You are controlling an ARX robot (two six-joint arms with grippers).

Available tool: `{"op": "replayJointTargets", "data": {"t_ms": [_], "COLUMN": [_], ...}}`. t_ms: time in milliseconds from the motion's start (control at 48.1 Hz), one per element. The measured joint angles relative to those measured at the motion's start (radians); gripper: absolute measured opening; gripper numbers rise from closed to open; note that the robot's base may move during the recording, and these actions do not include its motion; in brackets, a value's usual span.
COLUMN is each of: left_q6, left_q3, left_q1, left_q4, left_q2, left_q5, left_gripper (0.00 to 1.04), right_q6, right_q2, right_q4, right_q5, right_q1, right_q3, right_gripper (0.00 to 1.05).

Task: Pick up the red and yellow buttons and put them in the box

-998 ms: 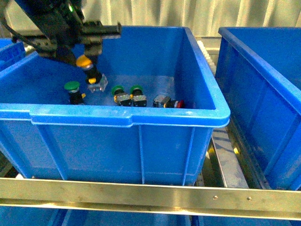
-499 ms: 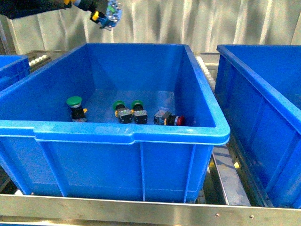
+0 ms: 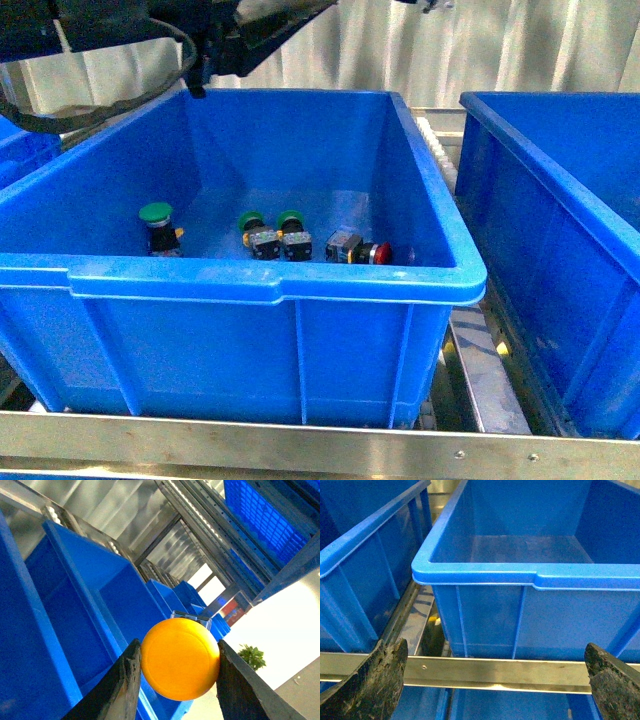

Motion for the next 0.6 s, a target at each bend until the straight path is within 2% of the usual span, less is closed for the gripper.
{"op": "replayJointTargets", "data": {"t_ms": [291, 374, 458, 603], "left_q6": [-0.045, -0.047, -0.047, -0.047], "left_q3": [0.032, 0.038, 0.042, 0.049], "left_q1": [-0.032, -0.037, -0.041, -0.059], "left_q4": [0.007, 0.005, 0.001, -0.011], "left_q2": [0.026, 0.026, 0.026, 0.026], "left_q5": [0.012, 0.015, 0.015, 0.022], "left_gripper": [0.34, 0.34, 0.34, 0.34], "right_q6": [0.0, 0.076, 0.243, 0.405], "right_q2": [0.0, 0.039, 0.182, 0.458], "right_q4": [0.0, 0.048, 0.214, 0.49], "right_q5": [0.0, 0.084, 0.042, -0.156], "right_q1": [0.0, 0.004, -0.1, -0.344], "right_q3": [0.0, 0.003, 0.037, 0.19], "right_gripper": [1.02, 1.02, 1.02, 1.02]}}
